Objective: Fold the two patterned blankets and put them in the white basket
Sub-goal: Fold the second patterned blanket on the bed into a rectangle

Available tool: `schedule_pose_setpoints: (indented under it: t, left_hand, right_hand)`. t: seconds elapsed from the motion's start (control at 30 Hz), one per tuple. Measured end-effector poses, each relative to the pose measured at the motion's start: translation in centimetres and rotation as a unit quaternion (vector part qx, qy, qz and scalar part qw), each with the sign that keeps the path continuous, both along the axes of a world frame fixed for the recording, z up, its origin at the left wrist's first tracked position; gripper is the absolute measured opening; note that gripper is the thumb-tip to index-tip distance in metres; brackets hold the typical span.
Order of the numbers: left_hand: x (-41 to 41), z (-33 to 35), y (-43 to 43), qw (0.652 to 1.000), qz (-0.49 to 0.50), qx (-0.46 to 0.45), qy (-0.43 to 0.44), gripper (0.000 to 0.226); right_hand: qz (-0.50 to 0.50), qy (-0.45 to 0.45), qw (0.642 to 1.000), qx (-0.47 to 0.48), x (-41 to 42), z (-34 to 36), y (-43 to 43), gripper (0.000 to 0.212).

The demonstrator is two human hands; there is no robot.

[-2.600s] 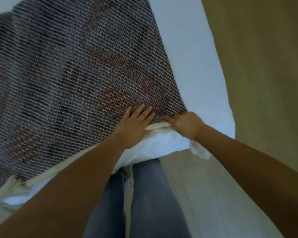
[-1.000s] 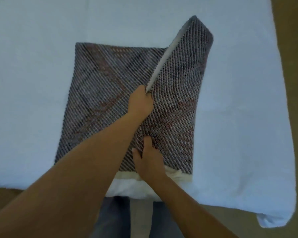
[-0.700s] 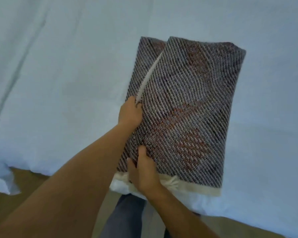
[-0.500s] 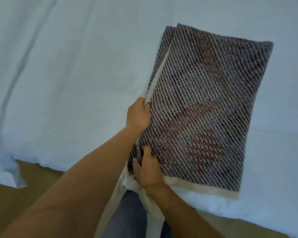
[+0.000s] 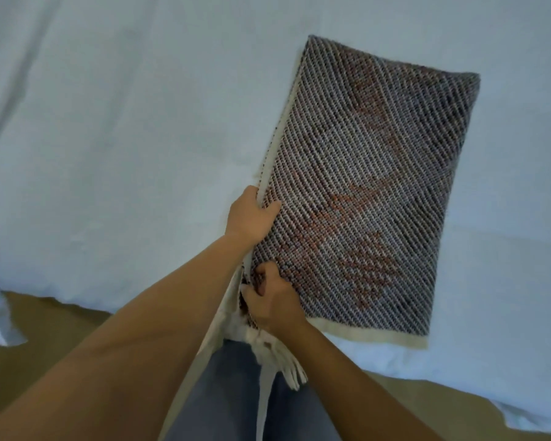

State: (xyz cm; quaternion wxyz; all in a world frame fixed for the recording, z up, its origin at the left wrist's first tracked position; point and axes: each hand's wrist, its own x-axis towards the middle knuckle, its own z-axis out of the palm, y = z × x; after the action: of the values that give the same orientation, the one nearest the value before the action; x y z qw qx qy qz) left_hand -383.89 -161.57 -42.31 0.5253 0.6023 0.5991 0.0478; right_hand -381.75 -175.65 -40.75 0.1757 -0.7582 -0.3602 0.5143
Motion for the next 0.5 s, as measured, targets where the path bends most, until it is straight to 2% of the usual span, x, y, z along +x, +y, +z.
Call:
schedule_pose_setpoints:
  t: [0.13,0.23,0.33,0.4,0.5]
  left_hand:
    - [-2.7,0.0,-3.3,0.999,0.006,0.04,0.021,0.026]
    - [-4.9,0.2,-6.7,0.996,0.001,0.089,0.024,0.033]
    - [-7.1,0.1,-10.3,0.994,-0.023,0.1,0.037,0.03]
    - [-8.3,0.3,-12.7,0.991,-0.042,0.106,0.063,0.034]
    - [-8.8,0.8,-15.7,0.979,-0.138,0.114,0.098,0.038]
  right_hand:
    - [0.011,0.002,1.0,0.009,1.0,0.0,0.0,0.029]
    - [0.086,-0.061,0.994,0.009,1.4,0.2,0.0,0.034]
    - [0.161,-0.086,0.983,-0.03,1.4,0.5,0.1,0.019]
    - [0.143,-0.07,0.987,-0.036,1.6,0.9,-0.3,0.017]
    - [0.089,-0.07,0.993,-0.029,2.0,1.4,-1.8,0.023]
